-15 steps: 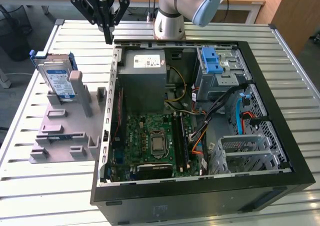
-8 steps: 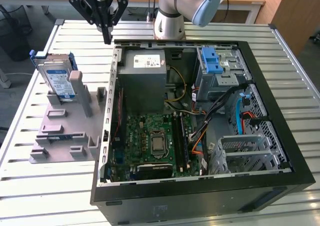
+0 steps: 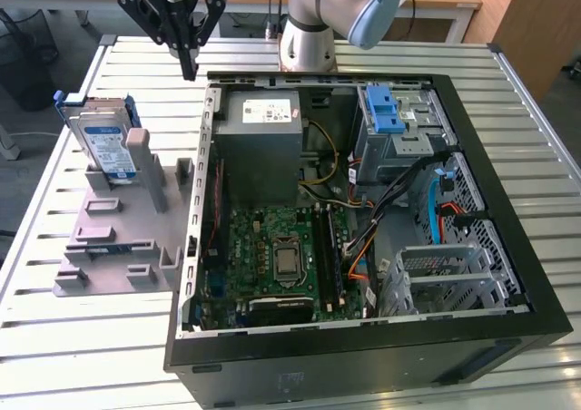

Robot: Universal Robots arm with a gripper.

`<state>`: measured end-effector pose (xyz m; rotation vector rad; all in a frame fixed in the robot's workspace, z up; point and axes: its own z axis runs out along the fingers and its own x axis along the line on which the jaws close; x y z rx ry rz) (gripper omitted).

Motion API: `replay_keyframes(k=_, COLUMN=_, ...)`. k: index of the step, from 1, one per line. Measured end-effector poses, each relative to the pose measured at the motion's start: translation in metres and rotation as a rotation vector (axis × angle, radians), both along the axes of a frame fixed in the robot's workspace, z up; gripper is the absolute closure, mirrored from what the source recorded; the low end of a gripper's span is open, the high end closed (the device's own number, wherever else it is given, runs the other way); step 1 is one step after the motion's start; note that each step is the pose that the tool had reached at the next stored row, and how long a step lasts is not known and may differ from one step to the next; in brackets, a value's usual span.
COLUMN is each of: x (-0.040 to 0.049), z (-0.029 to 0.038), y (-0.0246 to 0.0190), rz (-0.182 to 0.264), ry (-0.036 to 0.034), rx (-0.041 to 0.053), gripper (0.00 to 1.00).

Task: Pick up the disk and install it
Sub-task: 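Reach for the disk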

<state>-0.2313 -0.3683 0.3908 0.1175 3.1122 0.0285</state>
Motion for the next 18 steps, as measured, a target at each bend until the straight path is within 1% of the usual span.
replay_keyframes(k=18, x=-0.0123, z=-0.0007, y=0.0004, rz=0.000, ry=0.0000, rx=0.0000, gripper=0.89)
